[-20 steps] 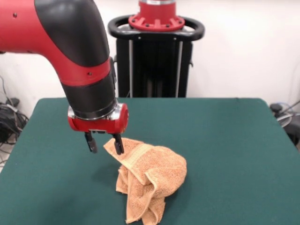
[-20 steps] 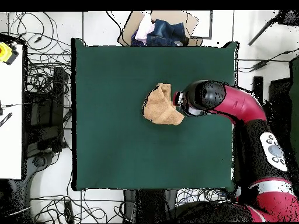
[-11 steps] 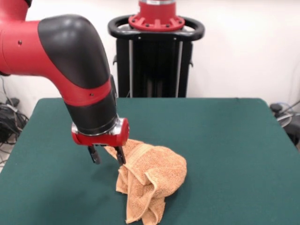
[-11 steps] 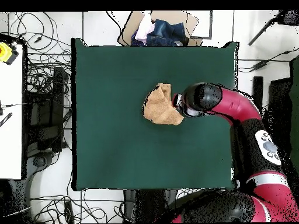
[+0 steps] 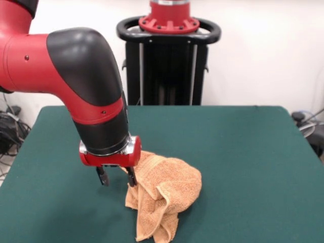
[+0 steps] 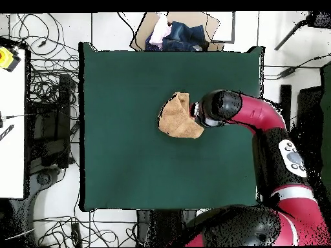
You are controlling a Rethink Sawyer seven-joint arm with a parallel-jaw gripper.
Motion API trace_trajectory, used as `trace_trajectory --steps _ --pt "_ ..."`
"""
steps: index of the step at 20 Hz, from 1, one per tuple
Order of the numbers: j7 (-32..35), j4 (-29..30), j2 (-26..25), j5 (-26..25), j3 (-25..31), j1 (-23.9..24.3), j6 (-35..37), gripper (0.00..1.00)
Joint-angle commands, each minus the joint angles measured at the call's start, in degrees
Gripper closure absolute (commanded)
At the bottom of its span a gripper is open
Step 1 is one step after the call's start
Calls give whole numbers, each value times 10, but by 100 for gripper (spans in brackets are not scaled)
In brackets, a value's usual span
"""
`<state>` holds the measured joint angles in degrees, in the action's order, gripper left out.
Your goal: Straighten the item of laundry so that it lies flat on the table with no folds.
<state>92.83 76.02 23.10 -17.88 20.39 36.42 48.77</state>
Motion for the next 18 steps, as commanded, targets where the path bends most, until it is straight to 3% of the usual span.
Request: trace_trajectory --steps 1,6,12,18 --pt "-96 -14 0 -25 53 3 -13 0" --pt "-88 -17 -2 -28 56 6 -21 0" --pt "-81 -38 -13 -13 43 -5 62 0" --pt "-76 -36 -6 -9 41 -7 82 0"
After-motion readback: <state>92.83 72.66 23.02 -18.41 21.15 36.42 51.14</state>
